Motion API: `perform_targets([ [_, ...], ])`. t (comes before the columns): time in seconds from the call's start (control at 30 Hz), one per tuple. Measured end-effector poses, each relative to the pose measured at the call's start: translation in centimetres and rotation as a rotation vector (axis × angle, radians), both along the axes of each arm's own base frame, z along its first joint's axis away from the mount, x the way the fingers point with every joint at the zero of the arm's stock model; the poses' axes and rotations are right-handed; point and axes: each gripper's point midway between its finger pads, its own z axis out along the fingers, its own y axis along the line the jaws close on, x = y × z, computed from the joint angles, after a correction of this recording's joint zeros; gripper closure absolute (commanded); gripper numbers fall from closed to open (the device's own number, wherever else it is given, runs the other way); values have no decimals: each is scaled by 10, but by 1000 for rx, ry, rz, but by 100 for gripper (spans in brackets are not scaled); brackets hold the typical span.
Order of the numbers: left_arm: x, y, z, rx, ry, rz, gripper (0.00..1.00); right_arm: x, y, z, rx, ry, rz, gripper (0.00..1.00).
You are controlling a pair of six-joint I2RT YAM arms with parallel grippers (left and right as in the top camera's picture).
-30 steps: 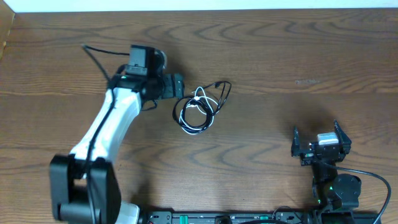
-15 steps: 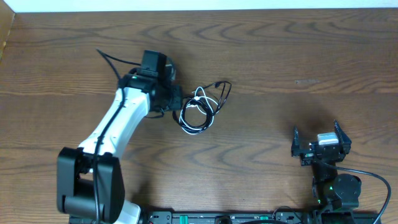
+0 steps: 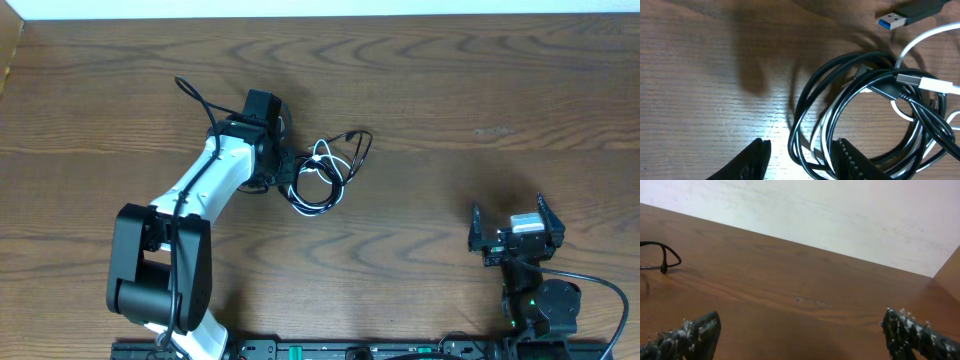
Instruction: Untangle cables
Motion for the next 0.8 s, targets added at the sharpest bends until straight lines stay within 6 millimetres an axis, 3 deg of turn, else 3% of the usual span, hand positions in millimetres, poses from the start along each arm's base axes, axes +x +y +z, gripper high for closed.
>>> perform_targets([
  [0.8, 12, -2, 3, -5, -51, 2, 51, 0, 0, 0, 0, 0, 0, 1],
])
